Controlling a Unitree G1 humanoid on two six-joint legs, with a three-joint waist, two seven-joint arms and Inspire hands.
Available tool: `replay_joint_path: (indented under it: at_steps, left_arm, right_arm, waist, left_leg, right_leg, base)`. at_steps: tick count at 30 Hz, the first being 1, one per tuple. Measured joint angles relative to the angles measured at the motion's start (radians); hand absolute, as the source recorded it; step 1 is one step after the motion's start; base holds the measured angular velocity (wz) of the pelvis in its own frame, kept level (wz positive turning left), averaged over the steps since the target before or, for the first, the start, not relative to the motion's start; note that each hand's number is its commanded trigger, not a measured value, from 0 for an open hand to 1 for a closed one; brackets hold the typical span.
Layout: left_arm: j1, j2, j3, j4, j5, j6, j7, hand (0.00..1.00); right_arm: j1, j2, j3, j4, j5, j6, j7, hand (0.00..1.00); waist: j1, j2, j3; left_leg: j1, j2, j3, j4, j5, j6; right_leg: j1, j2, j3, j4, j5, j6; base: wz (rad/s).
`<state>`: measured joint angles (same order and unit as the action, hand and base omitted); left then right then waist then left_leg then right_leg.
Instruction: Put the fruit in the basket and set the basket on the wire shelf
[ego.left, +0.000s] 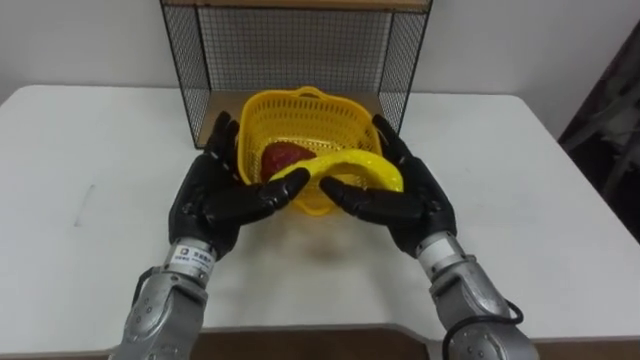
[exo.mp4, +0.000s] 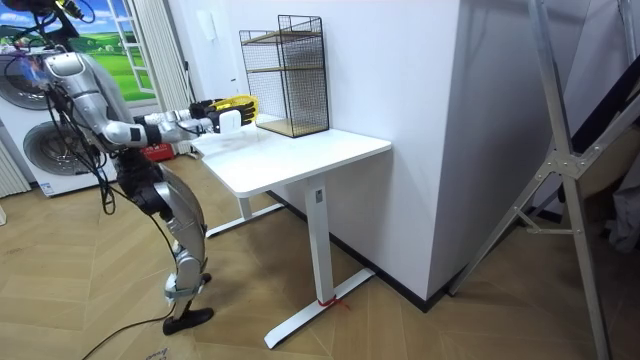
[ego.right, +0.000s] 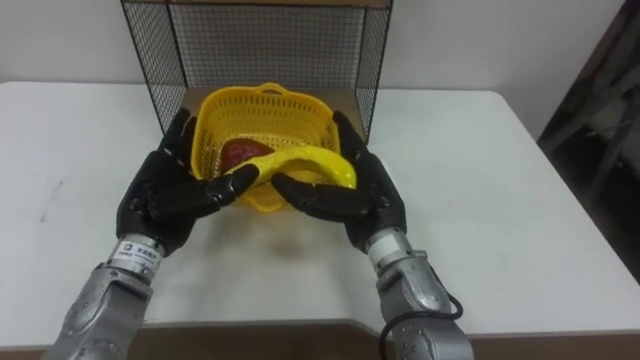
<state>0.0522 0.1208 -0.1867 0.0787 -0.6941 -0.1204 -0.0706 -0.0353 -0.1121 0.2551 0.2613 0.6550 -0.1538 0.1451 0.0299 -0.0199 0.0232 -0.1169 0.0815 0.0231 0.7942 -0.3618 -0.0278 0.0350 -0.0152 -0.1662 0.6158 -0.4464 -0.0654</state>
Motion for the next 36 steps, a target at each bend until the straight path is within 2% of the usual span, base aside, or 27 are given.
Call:
replay_joint_path:
  at_steps: [2,3,4,6,8,9,10,11,12,13,14,15,16,19,21,24,25,26,28,29,30,31,32,33,34,35,36]
  left_arm:
    - [-0.001,0.0,0.008,0.0,-0.001,-0.001,0.0,0.0]
    - [-0.001,0.0,0.006,0.0,-0.003,-0.002,0.0,0.0]
    - [-0.001,-0.004,0.005,0.0,0.0,-0.002,0.0,0.0]
    - [-0.001,-0.007,0.007,0.0,0.0,-0.002,0.0,0.0]
    - [-0.002,-0.012,0.007,0.0,-0.001,-0.002,0.0,0.0]
    - [-0.003,-0.018,0.006,0.0,-0.001,-0.002,0.0,0.0]
    - [-0.003,-0.02,0.005,0.0,0.0,-0.002,0.0,0.0]
    - [-0.003,-0.023,0.006,0.0,0.0,-0.003,0.0,0.0]
    - [-0.003,-0.02,0.006,0.0,0.0,-0.003,0.0,0.0]
    - [-0.003,-0.018,0.01,0.0,0.0,-0.003,0.0,0.0]
    - [-0.014,-0.018,0.018,0.0,-0.002,-0.005,0.0,0.0]
    - [-0.019,-0.017,0.019,0.0,-0.002,-0.008,0.0,0.0]
    - [-0.017,-0.016,0.016,0.0,-0.001,-0.007,0.0,0.0]
    - [-0.017,-0.007,0.011,0.0,-0.001,-0.007,0.0,0.0]
    - [-0.017,0.005,0.005,0.0,-0.002,-0.007,0.0,0.0]
    - [-0.018,0.005,-0.001,0.0,0.0,-0.007,0.0,0.0]
    - [-0.017,0.0,-0.001,0.0,-0.002,-0.007,0.0,0.0]
    - [-0.017,-0.002,-0.001,0.0,-0.002,-0.007,0.0,0.0]
    - [-0.02,-0.01,0.006,0.0,-0.014,-0.007,0.0,0.0]
    - [-0.02,-0.012,0.006,0.0,-0.013,-0.007,0.0,0.0]
    - [-0.021,-0.013,0.006,0.0,-0.012,-0.007,0.0,0.0]
    - [-0.023,-0.013,0.005,0.0,-0.011,-0.007,0.0,0.0]
    - [-0.025,-0.013,0.006,0.0,-0.01,-0.007,0.0,0.0]
    - [-0.028,-0.015,0.006,0.0,-0.009,-0.007,0.0,0.0]
    - [-0.033,-0.012,0.005,0.0,-0.011,-0.008,0.0,0.0]
    - [-0.033,-0.013,0.005,0.0,-0.01,-0.009,0.0,0.0]
    - [-0.034,-0.013,0.003,0.0,-0.009,-0.01,0.0,0.0]
  right_arm:
    - [0.0,0.001,0.002,0.0,-0.002,0.0,0.0,0.0]
    - [-0.001,0.002,0.006,0.0,0.006,0.0,0.0,0.0]
    - [-0.003,0.002,0.006,0.0,0.014,0.0,0.0,0.0]
    - [-0.005,0.001,0.006,0.0,0.023,0.0,0.0,0.0]
    - [-0.005,0.002,0.002,0.0,0.029,0.0,0.0,0.0]
    - [-0.005,0.002,0.0,0.0,0.029,0.0,-0.001,0.0]
    - [-0.005,0.002,0.001,0.0,0.029,0.0,-0.002,0.0]
    - [-0.005,0.004,0.001,0.0,0.031,0.0,-0.002,0.0]
    - [-0.003,0.009,0.003,0.0,0.031,0.002,-0.002,0.0]
    - [-0.003,0.011,0.006,0.0,0.031,0.002,-0.002,0.0]
    - [-0.006,0.011,0.004,-0.008,0.03,0.002,-0.001,0.0]
    - [-0.014,0.006,0.004,-0.017,0.029,0.001,0.0,0.0]
    - [-0.018,0.002,0.006,-0.017,0.029,0.001,0.0,0.0]
    - [-0.02,-0.002,0.007,-0.017,0.029,0.001,0.0,0.0]
    - [-0.02,-0.002,0.008,-0.017,0.028,0.002,0.0,0.0]
    - [-0.02,-0.01,0.007,-0.027,0.024,0.002,0.0,0.0]
    - [-0.02,-0.009,0.007,-0.034,0.024,0.002,0.0,0.0]
    - [-0.02,-0.01,0.006,-0.038,0.023,0.002,-0.001,0.0]
    - [-0.025,-0.013,0.004,-0.055,0.021,-0.002,-0.004,0.0]
    - [-0.026,-0.013,0.004,-0.055,0.015,-0.007,-0.005,0.0]
    - [-0.026,-0.013,0.005,-0.055,0.002,-0.013,-0.005,0.0]
    - [-0.026,-0.012,0.006,-0.055,0.0,-0.021,-0.005,0.0]
    - [-0.026,-0.011,0.005,-0.055,-0.001,-0.025,-0.005,0.0]
    - [-0.026,-0.008,0.005,-0.054,-0.002,-0.029,-0.005,0.0]
    - [-0.025,-0.009,0.005,-0.053,-0.001,-0.031,-0.005,0.0]
    - [-0.025,-0.009,0.005,-0.05,-0.001,-0.031,-0.003,0.0]
    - [-0.025,-0.013,-0.001,-0.043,-0.001,-0.031,0.0,0.0]
  waist:
    - [0.003,-0.002,-0.0004]
    - [0.004,-0.002,-0.0033]
    - [0.002,-0.002,-0.0028]
    - [0.006,-0.002,-0.002]
    - [-0.004,-0.005,-0.0003]
    - [-0.003,-0.008,0.0011]
    - [0.001,-0.006,-0.0007]
    - [0.005,-0.006,-0.0013]
    - [0.007,-0.009,-0.0074]
    - [0.008,-0.019,-0.0137]
    - [0.004,-0.04,-0.0222]
    - [0.005,-0.048,-0.0167]
    - [0.005,-0.049,-0.0149]
    - [0.006,-0.038,-0.0083]
    - [-0.001,-0.033,-0.0061]
    - [-0.003,-0.023,-0.0057]
    - [-0.008,-0.026,-0.0035]
    - [-0.011,-0.027,-0.0036]
    - [-0.006,-0.03,-0.0032]
    - [-0.007,-0.033,-0.0015]
    - [-0.003,-0.039,0.0012]
    - [0.0,-0.04,0.0001]
    - [0.002,-0.038,-0.0014]
    - [0.001,-0.033,-0.0013]
    - [0.002,-0.029,0.0032]
    - [0.001,-0.024,0.0049]
    - [-0.004,-0.019,-0.0006]
  left_leg:
    - [-0.006,0.005,0.003,0.036,0.001,-0.002]
    - [-0.005,0.012,0.01,0.042,0.002,-0.003]
    - [-0.004,0.012,0.003,0.033,0.008,-0.014]
    - [-0.012,0.011,0.002,0.016,0.018,-0.019]
    - [-0.045,-0.004,0.003,-0.013,0.016,-0.02]
    - [-0.081,-0.021,0.012,-0.062,0.023,-0.017]
    - [-0.113,-0.03,0.033,-0.137,0.065,-0.015]
    - [-0.126,-0.039,0.042,-0.168,0.119,0.001]
    - [-0.122,-0.047,0.055,-0.2,0.183,0.021]
    - [-0.113,-0.053,0.058,-0.216,0.183,0.022]
    - [-0.107,-0.066,0.06,-0.232,0.189,0.029]
    - [-0.106,-0.07,0.06,-0.23,0.188,0.03]
    - [-0.106,-0.072,0.059,-0.22,0.183,0.033]
    - [-0.106,-0.071,0.058,-0.195,0.157,0.035]
    - [-0.109,-0.076,0.059,-0.189,0.145,0.038]
    - [-0.119,-0.081,0.073,-0.184,0.124,0.049]
    - [-0.118,-0.097,0.08,-0.185,0.117,0.056]
    - [-0.116,-0.099,0.084,-0.187,0.113,0.061]
    - [-0.102,-0.132,0.1,-0.194,0.086,0.091]
    - [-0.097,-0.141,0.105,-0.193,0.08,0.097]
    - [-0.081,-0.161,0.109,-0.191,0.072,0.106]
    - [-0.075,-0.17,0.111,-0.182,0.061,0.114]
    - [-0.071,-0.17,0.111,-0.18,0.057,0.117]
    - [-0.057,-0.167,0.107,-0.182,0.052,0.126]
    - [-0.038,-0.165,0.097,-0.191,0.048,0.133]
    - [-0.029,-0.165,0.083,-0.197,0.046,0.135]
    - [-0.02,-0.163,0.068,-0.214,0.045,0.139]
  right_leg:
    - [-0.002,0.001,0.003,0.038,-0.028,-0.011]
    - [-0.001,0.006,0.006,0.045,-0.036,-0.018]
    - [-0.002,0.012,0.013,0.043,-0.034,-0.024]
    - [0.0,0.016,0.026,0.037,-0.029,-0.034]
    - [-0.003,0.014,0.027,0.024,-0.024,-0.041]
    - [-0.004,0.009,0.027,0.015,-0.022,-0.041]
    - [0.0,0.006,0.026,0.002,-0.021,-0.043]
    - [0.005,0.005,0.028,-0.005,-0.021,-0.043]
    - [0.02,0.0,0.034,-0.023,-0.024,-0.037]
    - [0.023,-0.005,0.034,-0.034,-0.024,-0.032]
    - [0.023,-0.017,0.032,-0.05,-0.023,-0.026]
    - [0.029,-0.02,0.032,-0.062,-0.02,-0.021]
    - [0.038,-0.022,0.032,-0.073,-0.016,-0.014]
    - [0.054,-0.024,0.028,-0.084,-0.015,-0.009]
    - [0.054,-0.029,0.023,-0.077,-0.02,0.0]
    - [0.05,-0.037,0.021,-0.068,-0.029,0.017]
    - [0.043,-0.051,0.019,-0.041,-0.037,0.03]
    - [0.037,-0.06,0.019,-0.023,-0.043,0.04]
    - [-0.021,-0.118,0.015,0.132,-0.046,0.065]
    - [-0.037,-0.137,0.012,0.183,-0.038,0.08]
    - [-0.066,-0.17,0.011,0.278,-0.011,0.109]
    - [-0.095,-0.19,0.011,0.347,0.025,0.111]
    - [-0.103,-0.193,0.009,0.367,0.046,0.106]
    - [-0.109,-0.193,0.008,0.391,0.09,0.102]
    - [-0.124,-0.19,-0.001,0.416,0.145,0.102]
    - [-0.126,-0.183,-0.004,0.422,0.168,0.107]
    - [-0.139,-0.17,0.002,0.413,0.157,0.119]
  base:
    - [0.0]
    - [-0.06]
    - [-0.1]
    - [-0.09]
    - [0.03]
    - [-0.11]
    - [-0.22]
    - [-0.31]
    - [-0.16]
    - [0.0]
    - [0.08]
    - [0.04]
    - [-0.06]
    - [-0.03]
    - [0.03]
    - [0.08]
    - [0.12]
    - [0.12]
    - [0.02]
    - [0.0]
    - [0.07]
    - [0.05]
    - [0.05]
    - [0.05]
    - [0.09]
    - [0.14]
    - [0.14]
